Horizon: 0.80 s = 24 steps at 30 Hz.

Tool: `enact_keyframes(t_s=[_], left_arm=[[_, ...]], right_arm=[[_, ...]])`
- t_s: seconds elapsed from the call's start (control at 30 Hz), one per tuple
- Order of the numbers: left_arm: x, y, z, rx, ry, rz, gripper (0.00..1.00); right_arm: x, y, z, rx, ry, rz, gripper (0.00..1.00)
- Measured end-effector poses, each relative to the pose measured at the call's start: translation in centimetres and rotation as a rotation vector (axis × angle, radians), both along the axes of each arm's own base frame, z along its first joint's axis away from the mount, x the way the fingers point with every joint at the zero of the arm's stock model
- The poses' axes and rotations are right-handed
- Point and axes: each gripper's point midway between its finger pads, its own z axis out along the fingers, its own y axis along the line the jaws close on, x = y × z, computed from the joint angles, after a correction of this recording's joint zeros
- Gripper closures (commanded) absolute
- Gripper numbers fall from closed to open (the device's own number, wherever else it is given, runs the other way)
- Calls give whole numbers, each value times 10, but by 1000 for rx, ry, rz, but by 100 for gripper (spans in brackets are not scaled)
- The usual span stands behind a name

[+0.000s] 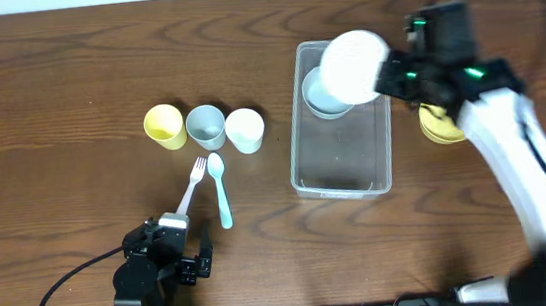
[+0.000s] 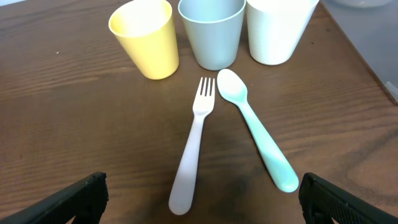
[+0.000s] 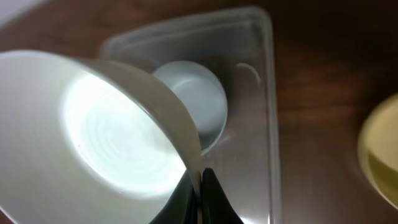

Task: Pack container
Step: 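Place the white bowl onto the light-blue bowl in the container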

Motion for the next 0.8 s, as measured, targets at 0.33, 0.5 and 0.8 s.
enact_keyframes(t_s=[0.33, 0.5, 0.8], left_arm=[[0, 0, 0, 0, 0, 0, 2], [0, 0, 0, 0, 0, 0, 2], [0, 0, 0, 0, 1, 0, 2]], right_arm=[[29, 21, -100, 21, 154, 89, 71], [27, 34, -73, 58, 136, 198, 56], [-7, -42, 46, -18, 35, 20, 44]])
